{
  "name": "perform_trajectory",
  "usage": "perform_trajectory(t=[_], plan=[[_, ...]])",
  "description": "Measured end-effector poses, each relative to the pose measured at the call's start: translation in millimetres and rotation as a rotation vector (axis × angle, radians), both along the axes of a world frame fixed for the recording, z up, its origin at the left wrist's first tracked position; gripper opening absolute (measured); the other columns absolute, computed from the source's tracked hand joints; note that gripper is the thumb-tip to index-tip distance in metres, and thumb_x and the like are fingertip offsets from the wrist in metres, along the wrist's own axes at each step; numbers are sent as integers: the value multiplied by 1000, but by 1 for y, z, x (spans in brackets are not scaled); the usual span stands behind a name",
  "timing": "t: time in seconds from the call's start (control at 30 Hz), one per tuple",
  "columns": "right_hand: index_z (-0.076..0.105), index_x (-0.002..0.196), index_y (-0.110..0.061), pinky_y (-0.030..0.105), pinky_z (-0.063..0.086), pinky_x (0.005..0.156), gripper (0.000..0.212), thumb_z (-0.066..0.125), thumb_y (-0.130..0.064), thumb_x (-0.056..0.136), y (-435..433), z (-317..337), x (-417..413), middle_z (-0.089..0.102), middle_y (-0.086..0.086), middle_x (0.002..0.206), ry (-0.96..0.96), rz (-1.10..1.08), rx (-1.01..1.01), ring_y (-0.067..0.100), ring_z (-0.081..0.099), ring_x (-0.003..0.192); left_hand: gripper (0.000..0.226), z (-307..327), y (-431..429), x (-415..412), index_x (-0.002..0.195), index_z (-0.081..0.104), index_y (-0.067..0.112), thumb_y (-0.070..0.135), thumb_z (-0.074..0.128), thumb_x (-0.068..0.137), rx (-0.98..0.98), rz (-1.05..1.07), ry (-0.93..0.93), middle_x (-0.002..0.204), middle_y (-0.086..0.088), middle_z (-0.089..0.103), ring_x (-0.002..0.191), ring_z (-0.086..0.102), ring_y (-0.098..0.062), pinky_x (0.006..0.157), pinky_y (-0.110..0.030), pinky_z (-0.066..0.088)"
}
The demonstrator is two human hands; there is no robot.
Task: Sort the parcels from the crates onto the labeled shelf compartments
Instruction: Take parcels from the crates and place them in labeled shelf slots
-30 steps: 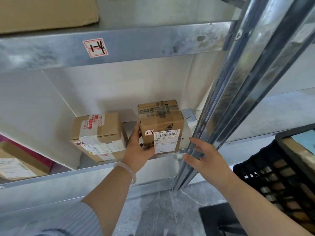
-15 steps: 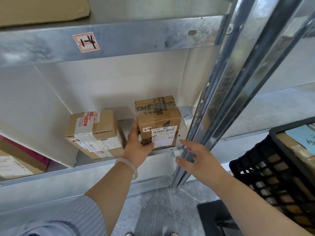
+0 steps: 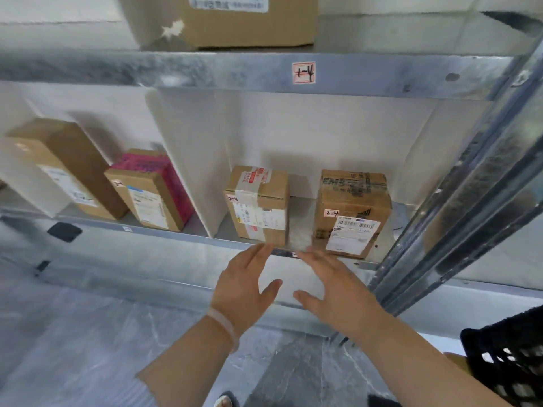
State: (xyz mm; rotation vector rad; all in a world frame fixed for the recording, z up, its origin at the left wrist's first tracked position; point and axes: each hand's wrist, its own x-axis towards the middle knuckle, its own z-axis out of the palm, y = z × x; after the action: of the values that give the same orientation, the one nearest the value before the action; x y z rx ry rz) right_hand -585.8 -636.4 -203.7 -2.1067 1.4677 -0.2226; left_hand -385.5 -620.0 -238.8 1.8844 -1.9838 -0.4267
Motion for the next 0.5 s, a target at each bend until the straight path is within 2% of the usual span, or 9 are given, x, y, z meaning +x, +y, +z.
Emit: perform_trajectory(t=[0.07,0.17,0.27,0.33,0.5], plan=[[14,150,-45,28,22,116,75,55,-59,89,1,9,32,12,-21,160,-11,114,-68,8,18,146,68,12,18,33,148,43,26,51,61,88,-72,68,-112,149,-1,49,133,51,-25,106,-40,43],[4,150,-47,32,17,118,78,53,-60,90,14,29,85,2,-20,161,-4,248,-112,9,9,149,67,33,49,86,142,52,22,54,57,83,-172,182,-195,139,-7,60,120,62,-33,92,-48,56],[1,150,-47,33,13,119,82,52,-65,88,33,45,139,-4,-21,161,20,400,-178,8,2,149,64,52,90,133,136,58,20,55,49,83,-245,290,-223,134,-7,63,117,63,-32,92,-47,56],[4,150,-46,32,14,119,83,53,-67,86,47,52,178,-2,-21,161,2,474,-213,8,4,149,65,62,125,164,137,57,20,55,48,84,-256,357,-258,135,-6,62,119,62,-30,95,-46,55],[9,152,-43,23,9,115,82,55,-61,87,109,67,289,4,-17,161,-83,671,-276,5,4,148,65,76,232,258,136,57,17,52,51,82,-277,534,-323,133,-5,63,119,61,-28,94,-47,54]])
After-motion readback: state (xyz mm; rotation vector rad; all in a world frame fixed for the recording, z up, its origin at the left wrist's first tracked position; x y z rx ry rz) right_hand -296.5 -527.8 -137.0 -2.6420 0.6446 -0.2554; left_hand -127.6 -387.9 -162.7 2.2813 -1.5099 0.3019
